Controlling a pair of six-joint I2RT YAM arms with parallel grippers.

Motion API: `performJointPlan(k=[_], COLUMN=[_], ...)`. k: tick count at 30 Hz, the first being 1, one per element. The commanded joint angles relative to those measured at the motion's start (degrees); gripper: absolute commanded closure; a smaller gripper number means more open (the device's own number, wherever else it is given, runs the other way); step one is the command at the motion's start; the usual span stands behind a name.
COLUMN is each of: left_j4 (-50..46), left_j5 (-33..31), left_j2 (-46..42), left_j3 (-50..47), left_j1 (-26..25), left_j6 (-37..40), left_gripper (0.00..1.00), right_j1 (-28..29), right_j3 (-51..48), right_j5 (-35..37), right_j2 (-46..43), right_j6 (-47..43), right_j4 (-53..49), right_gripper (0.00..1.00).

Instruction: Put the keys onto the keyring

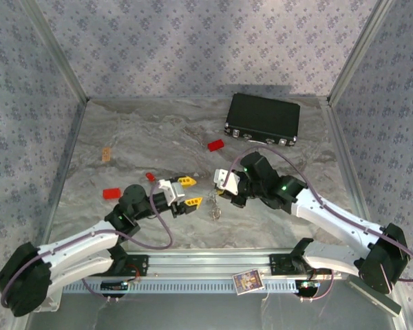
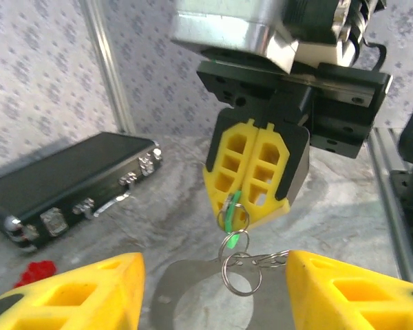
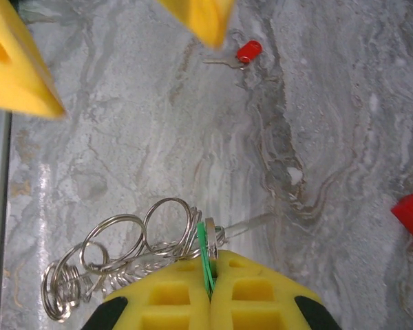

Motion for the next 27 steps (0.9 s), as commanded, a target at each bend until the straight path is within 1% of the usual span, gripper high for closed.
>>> performJointPlan(k=[1,3,7,10,13,15,18,20,23,25,27], left_j4=[-5.26,-8.25,-13.10,-15.29,-18.14,-20.53,-23.12,-24.27,-25.68,-26.07,-25.86], left_j5=[-8.12,-14.35,-26.84,-36.64,-43.07,-44.94,-45.25,-45.33,-45.46,-45.65,-45.85], left_j2=[-5.39,-8.89,-16.32,-21.88,-26.78,-29.09,-31.48,-32.17,-32.23,-32.09,-31.34], left_j3=[0.58,0.62,0.67,1.08,2.07,2.99,4.22,4.87,5.32,5.05,4.64], left_j1=[0.36,0.46,0.48,0.71,1.55,2.59,4.43,5.27,6.05,6.38,6.81], left_j6=[1.55,2.01,3.55,3.50,3.10,2.25,0.57,-0.37,-1.12,-1.79,-3.46], left_gripper=[0.40,0.38,0.38,0.37,0.35,0.34,0.34,0.34,0.34,0.33,0.31], right_j1=[-0.30,0.29,2.33,3.90,5.55,6.67,7.62,7.77,7.70,7.60,7.15], right_j3=[4.18,5.80,9.20,12.66,16.27,18.10,18.68,18.68,15.89,11.88,7.40], right_j5=[3.16,3.78,3.16,0.01,-2.47,-2.51,-1.78,-0.59,1.99,4.27,6.12], right_j2=[0.20,1.52,5.29,9.04,13.61,16.99,21.48,23.67,25.29,25.19,24.68], right_j6=[-2.42,-2.95,-3.81,-3.70,-3.00,-2.41,-0.32,-0.05,-2.66,-6.10,-7.60], right_j4=[-2.66,-3.48,-2.60,0.11,4.07,7.69,14.26,16.51,16.00,14.34,14.06], right_gripper=[1.00,1.00,1.00,1.00,1.00,1.00,1.00,1.00,1.00,1.00,1.00])
